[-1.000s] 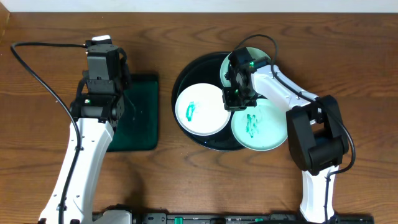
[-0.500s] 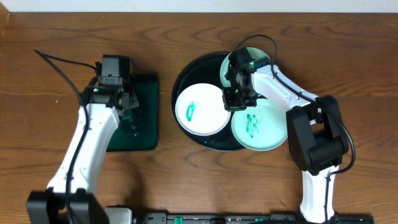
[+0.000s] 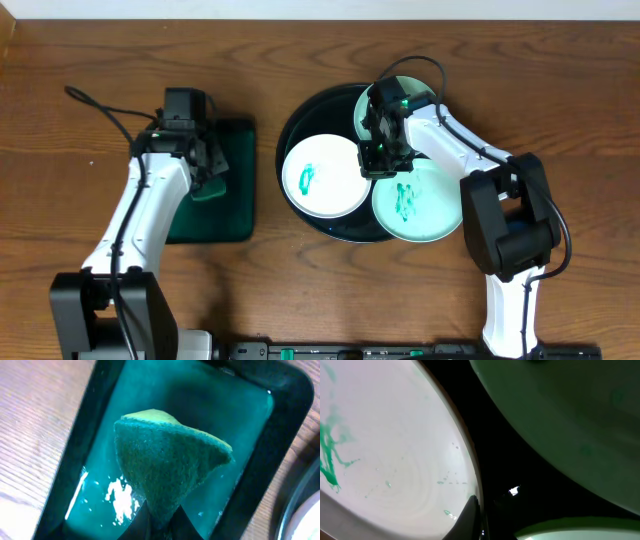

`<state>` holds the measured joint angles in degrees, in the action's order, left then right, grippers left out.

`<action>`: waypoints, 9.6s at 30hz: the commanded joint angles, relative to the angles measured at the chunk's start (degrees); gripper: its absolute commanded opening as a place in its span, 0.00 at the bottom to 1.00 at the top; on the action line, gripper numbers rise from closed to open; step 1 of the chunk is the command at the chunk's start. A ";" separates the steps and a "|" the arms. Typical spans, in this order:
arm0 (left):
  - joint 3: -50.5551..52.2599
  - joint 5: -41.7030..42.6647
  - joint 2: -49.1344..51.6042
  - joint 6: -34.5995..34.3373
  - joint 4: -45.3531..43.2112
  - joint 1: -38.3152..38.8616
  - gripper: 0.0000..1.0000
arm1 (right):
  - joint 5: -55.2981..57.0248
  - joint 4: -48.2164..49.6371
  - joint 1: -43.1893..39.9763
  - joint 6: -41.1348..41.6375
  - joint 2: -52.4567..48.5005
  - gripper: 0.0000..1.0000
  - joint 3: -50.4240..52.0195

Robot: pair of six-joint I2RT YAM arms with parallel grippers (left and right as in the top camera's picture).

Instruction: Clean dirty plates on tray and stack at the side

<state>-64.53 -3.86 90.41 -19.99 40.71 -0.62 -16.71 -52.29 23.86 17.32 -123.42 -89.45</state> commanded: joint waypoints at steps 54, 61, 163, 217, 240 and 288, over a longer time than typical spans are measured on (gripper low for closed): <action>-5.79 37.81 28.83 -3.26 -15.82 23.23 0.07 | -1.60 -0.48 0.98 -1.53 -0.90 0.01 -0.70; -5.79 43.69 28.79 -3.26 -17.64 26.29 0.07 | -1.57 -0.85 0.98 -1.53 -0.90 0.01 -0.70; -9.33 26.84 25.62 4.13 -7.91 29.79 0.07 | -1.57 -3.06 0.98 -2.82 -0.90 0.01 -0.70; -8.83 -1.51 3.98 -5.97 15.39 8.33 0.07 | 42.16 -6.99 9.44 -15.76 21.53 0.01 -6.36; -8.83 -1.53 3.98 -5.35 15.15 8.28 0.07 | 85.61 -5.62 29.88 -25.44 23.32 0.01 -6.34; -8.83 -1.14 3.98 -3.17 15.39 8.28 0.07 | 74.36 -5.20 31.26 -19.43 20.52 0.01 -6.34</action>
<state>-73.87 -4.84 94.15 -23.94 55.79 7.92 62.00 -57.47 56.23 -5.37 -102.39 -94.56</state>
